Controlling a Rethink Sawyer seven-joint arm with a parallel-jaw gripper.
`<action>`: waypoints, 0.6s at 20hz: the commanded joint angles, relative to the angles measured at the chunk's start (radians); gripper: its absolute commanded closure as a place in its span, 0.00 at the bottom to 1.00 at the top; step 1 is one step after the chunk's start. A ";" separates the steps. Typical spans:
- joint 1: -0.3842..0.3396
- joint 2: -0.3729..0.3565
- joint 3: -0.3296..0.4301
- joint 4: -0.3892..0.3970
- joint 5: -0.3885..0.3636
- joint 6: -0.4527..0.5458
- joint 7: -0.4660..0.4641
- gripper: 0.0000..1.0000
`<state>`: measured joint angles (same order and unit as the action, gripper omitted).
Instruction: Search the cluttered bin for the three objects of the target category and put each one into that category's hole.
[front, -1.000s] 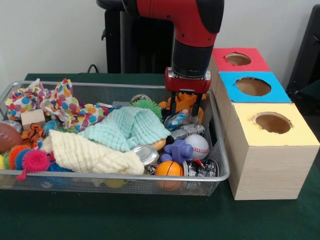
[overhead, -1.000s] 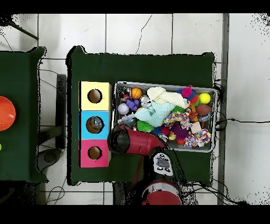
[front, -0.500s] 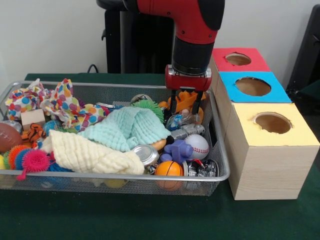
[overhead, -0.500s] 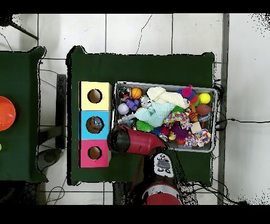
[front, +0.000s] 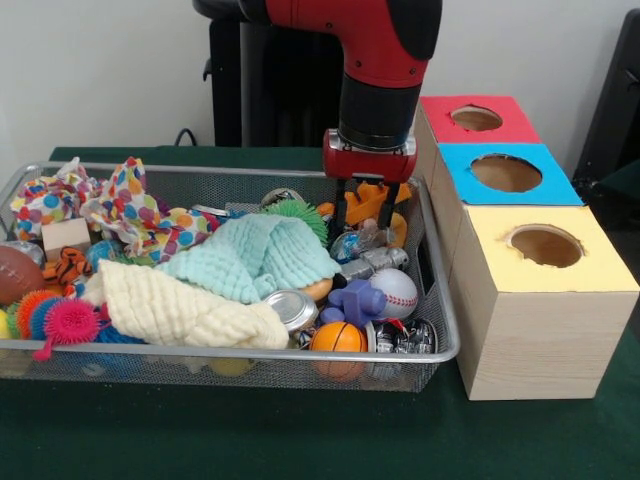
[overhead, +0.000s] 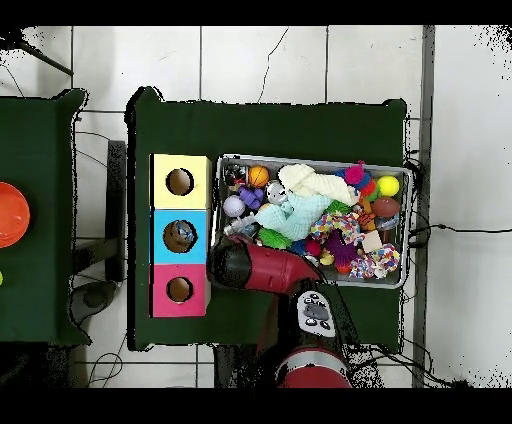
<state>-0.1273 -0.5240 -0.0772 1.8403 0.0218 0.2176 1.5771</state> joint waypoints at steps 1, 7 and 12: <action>-0.056 -0.014 0.083 0.103 -0.037 -0.011 0.129 0.00; -0.065 0.020 0.103 0.059 -0.046 -0.015 0.103 0.00; -0.055 0.029 0.109 -0.016 -0.043 0.069 0.062 0.00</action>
<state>-0.1674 -0.5299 -0.0704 1.8734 0.0167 0.2176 1.5771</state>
